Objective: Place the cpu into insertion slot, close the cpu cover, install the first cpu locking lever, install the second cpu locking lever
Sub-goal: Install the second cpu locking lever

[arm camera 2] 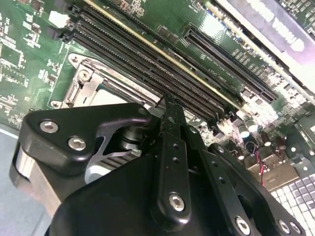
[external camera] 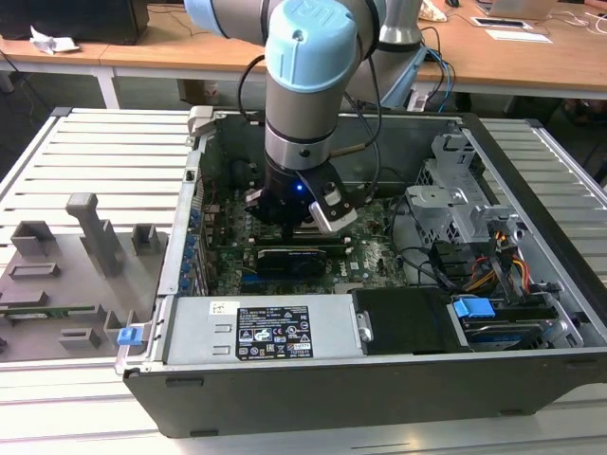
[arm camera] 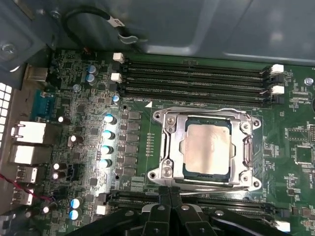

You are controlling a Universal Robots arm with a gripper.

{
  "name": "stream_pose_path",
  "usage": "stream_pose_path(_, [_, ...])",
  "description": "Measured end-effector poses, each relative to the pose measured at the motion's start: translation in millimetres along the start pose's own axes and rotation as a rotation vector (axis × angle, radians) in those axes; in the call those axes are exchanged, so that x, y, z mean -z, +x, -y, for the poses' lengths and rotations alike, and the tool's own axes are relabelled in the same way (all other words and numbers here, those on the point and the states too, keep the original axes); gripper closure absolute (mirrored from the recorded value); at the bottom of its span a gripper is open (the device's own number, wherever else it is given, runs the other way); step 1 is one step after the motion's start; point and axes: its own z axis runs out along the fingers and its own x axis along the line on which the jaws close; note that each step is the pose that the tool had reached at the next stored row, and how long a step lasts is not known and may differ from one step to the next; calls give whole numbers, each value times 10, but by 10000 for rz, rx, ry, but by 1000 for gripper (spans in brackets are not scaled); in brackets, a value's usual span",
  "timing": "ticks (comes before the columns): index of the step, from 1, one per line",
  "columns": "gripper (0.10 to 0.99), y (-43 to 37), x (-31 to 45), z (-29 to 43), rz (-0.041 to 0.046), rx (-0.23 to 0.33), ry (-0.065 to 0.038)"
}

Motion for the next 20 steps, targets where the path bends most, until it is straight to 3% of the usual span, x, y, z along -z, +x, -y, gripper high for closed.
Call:
stream_pose_path(4, [980, 13, -3, 44, 21, 7, -251])
stream_pose_path(10, [980, 60, -13, 62, 34, 12, -452])
stream_pose_path(14, [980, 81, -40, 56, 40, 14, -526])
stream_pose_path(20, [980, 84, -83, 20, 42, 14, -557])
